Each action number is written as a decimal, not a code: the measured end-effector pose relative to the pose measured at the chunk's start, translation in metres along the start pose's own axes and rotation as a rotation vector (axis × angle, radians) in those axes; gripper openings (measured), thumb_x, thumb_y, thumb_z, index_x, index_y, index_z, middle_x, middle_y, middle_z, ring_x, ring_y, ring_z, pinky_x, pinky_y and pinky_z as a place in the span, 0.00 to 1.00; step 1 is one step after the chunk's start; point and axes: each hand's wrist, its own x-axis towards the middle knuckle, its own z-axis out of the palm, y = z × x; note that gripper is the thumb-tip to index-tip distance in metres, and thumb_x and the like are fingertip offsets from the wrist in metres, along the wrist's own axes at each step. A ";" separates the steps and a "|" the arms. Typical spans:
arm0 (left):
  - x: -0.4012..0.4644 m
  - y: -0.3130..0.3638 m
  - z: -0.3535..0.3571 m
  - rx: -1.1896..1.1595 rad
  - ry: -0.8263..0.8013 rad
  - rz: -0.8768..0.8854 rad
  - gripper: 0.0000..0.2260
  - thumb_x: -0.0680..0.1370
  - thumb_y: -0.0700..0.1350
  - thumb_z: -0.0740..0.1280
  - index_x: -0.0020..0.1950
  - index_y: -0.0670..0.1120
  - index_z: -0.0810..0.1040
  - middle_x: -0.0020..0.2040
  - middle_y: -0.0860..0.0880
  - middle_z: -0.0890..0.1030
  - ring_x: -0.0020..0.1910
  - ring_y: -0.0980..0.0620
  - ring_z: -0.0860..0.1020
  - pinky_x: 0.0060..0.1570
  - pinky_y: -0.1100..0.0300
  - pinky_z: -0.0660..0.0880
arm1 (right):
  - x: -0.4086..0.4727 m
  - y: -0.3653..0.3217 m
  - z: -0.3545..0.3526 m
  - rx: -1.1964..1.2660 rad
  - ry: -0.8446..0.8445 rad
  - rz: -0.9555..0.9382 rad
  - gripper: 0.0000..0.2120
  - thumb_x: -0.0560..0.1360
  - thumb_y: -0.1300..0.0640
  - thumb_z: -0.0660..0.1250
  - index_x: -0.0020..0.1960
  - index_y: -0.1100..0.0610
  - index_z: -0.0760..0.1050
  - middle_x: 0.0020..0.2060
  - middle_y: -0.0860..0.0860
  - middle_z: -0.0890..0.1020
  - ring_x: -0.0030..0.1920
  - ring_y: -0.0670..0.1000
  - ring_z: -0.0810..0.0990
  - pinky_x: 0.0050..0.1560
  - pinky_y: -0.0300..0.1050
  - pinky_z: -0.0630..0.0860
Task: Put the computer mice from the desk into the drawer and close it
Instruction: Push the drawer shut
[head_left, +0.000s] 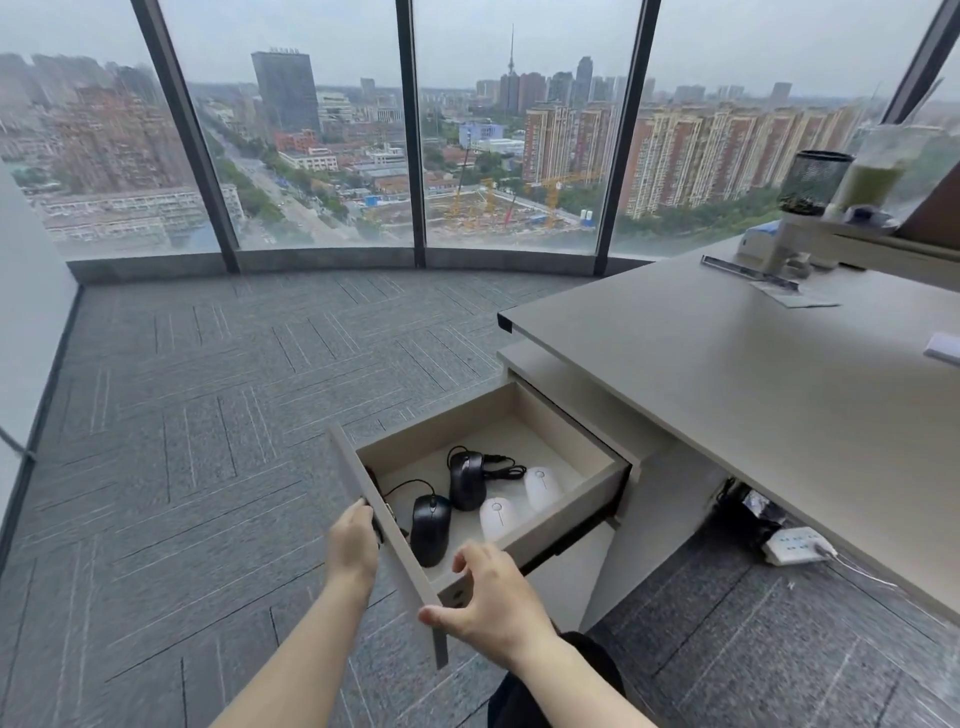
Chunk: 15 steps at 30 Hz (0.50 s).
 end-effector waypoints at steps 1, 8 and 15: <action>-0.002 0.002 0.003 -0.021 -0.009 -0.007 0.15 0.72 0.50 0.56 0.41 0.47 0.80 0.43 0.43 0.83 0.47 0.41 0.78 0.50 0.47 0.72 | 0.000 0.001 -0.001 0.007 0.007 0.005 0.25 0.65 0.33 0.69 0.52 0.47 0.67 0.53 0.46 0.74 0.54 0.48 0.72 0.53 0.44 0.74; -0.001 0.016 0.034 -0.053 -0.128 -0.008 0.14 0.75 0.52 0.56 0.44 0.47 0.79 0.48 0.45 0.82 0.50 0.46 0.78 0.57 0.46 0.73 | 0.005 0.019 -0.019 0.034 0.105 0.050 0.17 0.67 0.40 0.66 0.49 0.48 0.67 0.47 0.45 0.75 0.48 0.47 0.73 0.46 0.41 0.73; 0.006 0.032 0.093 -0.096 -0.273 0.010 0.13 0.80 0.51 0.55 0.47 0.53 0.78 0.49 0.52 0.80 0.52 0.52 0.76 0.63 0.48 0.70 | 0.019 0.048 -0.042 0.035 0.240 0.155 0.12 0.72 0.47 0.64 0.52 0.50 0.68 0.47 0.46 0.77 0.47 0.49 0.77 0.44 0.47 0.79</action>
